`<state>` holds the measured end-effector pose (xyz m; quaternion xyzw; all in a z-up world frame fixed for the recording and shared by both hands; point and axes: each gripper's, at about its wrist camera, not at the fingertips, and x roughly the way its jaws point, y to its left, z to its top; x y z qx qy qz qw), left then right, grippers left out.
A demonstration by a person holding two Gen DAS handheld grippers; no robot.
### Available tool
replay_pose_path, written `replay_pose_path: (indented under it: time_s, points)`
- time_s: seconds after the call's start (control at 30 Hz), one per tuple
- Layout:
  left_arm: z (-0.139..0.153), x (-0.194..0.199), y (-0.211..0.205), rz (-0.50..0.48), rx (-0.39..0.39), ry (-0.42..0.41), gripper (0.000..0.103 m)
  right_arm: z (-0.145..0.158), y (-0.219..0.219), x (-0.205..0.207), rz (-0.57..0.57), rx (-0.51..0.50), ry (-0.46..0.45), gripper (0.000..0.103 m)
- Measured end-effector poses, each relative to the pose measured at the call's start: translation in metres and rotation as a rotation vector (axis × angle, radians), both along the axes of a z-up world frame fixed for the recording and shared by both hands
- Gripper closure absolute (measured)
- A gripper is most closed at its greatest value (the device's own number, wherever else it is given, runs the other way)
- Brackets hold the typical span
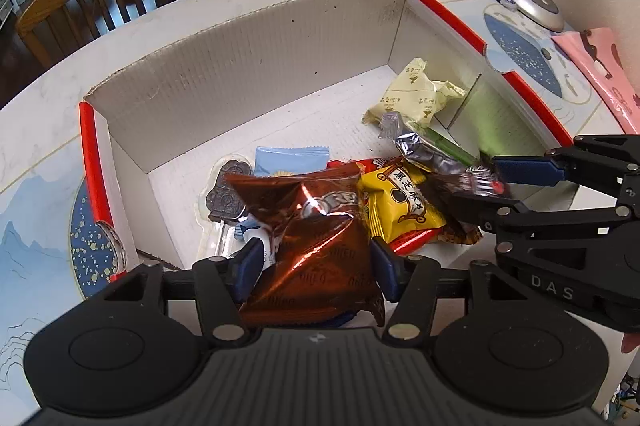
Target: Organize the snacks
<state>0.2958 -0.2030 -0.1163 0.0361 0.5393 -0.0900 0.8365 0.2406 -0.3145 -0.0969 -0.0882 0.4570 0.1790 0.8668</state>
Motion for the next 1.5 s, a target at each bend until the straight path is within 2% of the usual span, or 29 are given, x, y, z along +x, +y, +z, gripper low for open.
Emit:
replay_pose_path:
  time_s: [0.13,0.53,0.7,1.03,1.2,1.3,1.37,1.5]
  points:
    - [0.003,-0.004,0.002,0.003,-0.02,-0.006,0.04,0.002,-0.001,-0.003,-0.002,0.01,-0.005,0.06]
    - [0.033,-0.028,0.017,0.002,-0.082,-0.09,0.037,0.031,-0.01,-0.024,-0.026,0.083,-0.056,0.043]
    - [0.05,-0.044,0.023,-0.011,-0.098,-0.145,0.035,0.048,-0.011,-0.038,-0.03,0.121,-0.095,0.032]
    - [0.086,-0.083,0.041,-0.015,-0.134,-0.254,0.031,0.082,-0.002,-0.078,0.012,0.184,-0.194,0.017]
    - [0.097,-0.101,0.052,-0.002,-0.174,-0.274,0.03,0.096,0.003,-0.095,0.017,0.214,-0.24,0.008]
    - [0.104,-0.11,0.055,0.001,-0.185,-0.295,0.03,0.101,0.005,-0.103,0.012,0.221,-0.262,0.007]
    - [0.107,-0.115,0.057,0.001,-0.199,-0.299,0.024,0.103,0.005,-0.108,0.007,0.23,-0.263,0.006]
    - [0.112,-0.125,0.06,-0.007,-0.219,-0.314,0.024,0.107,0.004,-0.116,-0.016,0.257,-0.281,0.0]
